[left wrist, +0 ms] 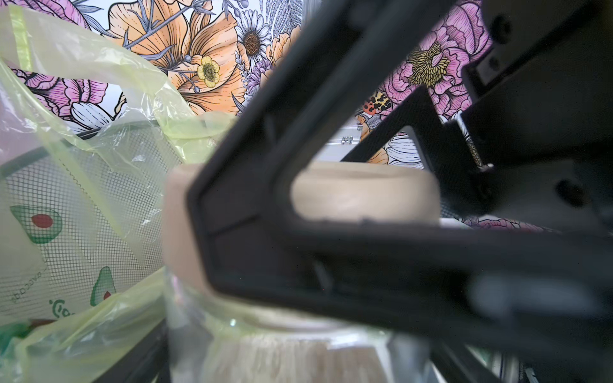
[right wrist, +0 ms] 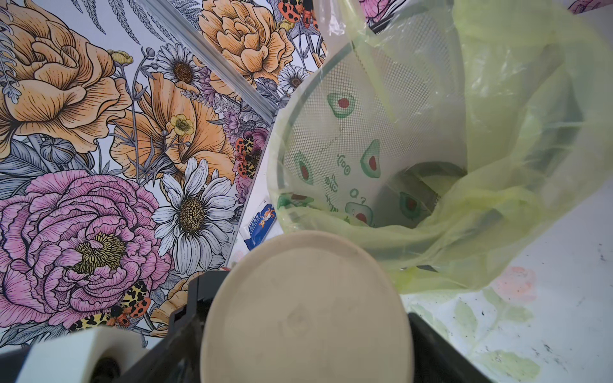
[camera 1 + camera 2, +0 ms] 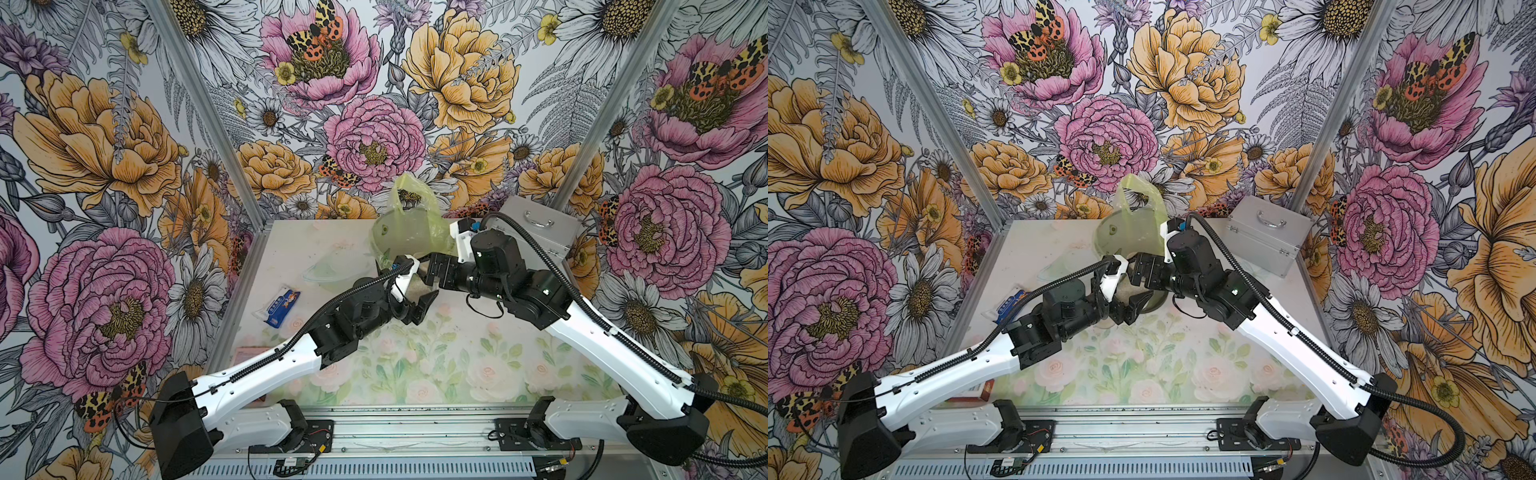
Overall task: Empty moldy rice from jars
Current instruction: Open the lid of the jar.
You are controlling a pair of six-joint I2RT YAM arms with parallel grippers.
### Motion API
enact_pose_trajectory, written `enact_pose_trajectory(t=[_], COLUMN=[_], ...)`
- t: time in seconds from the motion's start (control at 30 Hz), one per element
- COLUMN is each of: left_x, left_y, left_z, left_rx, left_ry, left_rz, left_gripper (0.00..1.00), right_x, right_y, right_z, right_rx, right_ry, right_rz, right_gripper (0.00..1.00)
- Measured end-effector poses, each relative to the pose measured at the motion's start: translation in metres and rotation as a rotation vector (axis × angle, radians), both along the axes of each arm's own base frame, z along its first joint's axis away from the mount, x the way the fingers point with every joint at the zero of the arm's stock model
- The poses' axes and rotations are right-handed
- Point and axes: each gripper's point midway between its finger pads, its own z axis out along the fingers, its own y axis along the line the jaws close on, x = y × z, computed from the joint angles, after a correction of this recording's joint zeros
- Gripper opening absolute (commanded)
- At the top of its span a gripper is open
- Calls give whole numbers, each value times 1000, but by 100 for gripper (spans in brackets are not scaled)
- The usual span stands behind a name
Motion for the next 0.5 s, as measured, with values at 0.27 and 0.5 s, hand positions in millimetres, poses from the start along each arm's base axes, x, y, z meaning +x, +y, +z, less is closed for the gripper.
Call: enact_pose_trajectory(t=[0.27, 0.5], left_x=[1, 0], left_y=[4, 5], left_z=[-2, -4], left_rx=[5, 7], left_ry=[15, 23], left_rz=[6, 4], left_gripper=[0, 0], right_x=[3, 1], right_y=[7, 10], right_z=[-4, -5], right_rx=[-9, -16], right_ry=[-10, -19], right_rz=[5, 17], right_gripper=[95, 94])
